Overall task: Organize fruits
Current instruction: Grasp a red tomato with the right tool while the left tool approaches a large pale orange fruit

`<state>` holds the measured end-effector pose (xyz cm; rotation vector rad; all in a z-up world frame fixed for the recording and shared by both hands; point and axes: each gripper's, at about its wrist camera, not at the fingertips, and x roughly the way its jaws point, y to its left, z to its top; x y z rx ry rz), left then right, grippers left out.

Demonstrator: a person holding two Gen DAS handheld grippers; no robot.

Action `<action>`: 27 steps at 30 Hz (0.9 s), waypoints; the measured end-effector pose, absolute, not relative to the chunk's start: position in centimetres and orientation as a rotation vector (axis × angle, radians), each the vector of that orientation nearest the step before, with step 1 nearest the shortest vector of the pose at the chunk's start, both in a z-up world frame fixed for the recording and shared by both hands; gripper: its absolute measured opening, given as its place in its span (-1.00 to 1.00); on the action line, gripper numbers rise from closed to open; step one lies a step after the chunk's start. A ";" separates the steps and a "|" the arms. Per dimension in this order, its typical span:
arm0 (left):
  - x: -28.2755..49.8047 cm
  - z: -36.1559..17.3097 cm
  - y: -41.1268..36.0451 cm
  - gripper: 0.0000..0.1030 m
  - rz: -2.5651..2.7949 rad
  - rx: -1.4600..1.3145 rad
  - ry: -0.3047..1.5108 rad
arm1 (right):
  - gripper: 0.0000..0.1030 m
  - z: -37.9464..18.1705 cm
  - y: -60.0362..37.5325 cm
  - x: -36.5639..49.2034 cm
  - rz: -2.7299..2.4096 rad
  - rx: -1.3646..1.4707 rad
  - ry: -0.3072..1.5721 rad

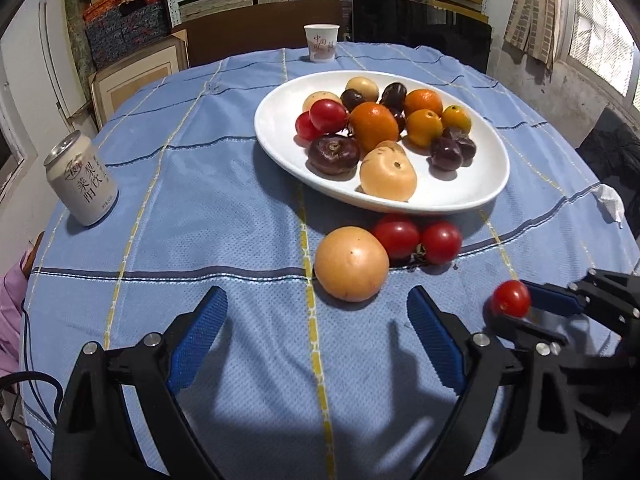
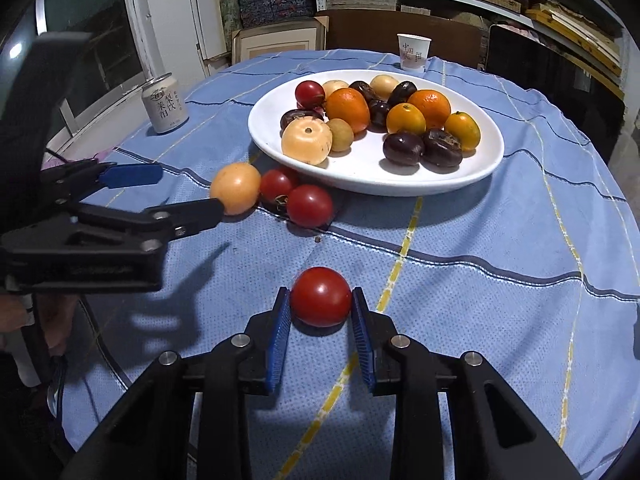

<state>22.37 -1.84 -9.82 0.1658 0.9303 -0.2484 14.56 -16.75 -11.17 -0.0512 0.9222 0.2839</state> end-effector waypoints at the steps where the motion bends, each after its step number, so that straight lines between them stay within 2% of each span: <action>1: 22.8 -10.1 -2.0 0.73 -0.238 0.167 0.939 | -0.40 -11.3 -16.7 14.5 0.288 -0.049 0.925; 23: 25.8 -12.0 -3.2 0.76 -0.202 0.171 0.961 | -0.37 -11.5 -17.2 14.6 0.308 -0.008 0.933; 25: 25.7 -12.0 -3.0 0.72 -0.198 0.168 0.958 | -0.37 -11.5 -17.2 14.6 0.308 -0.009 0.933; 27: 25.5 -11.9 -3.0 0.47 -0.217 0.163 0.955 | -0.37 -11.5 -17.2 14.6 0.309 -0.007 0.933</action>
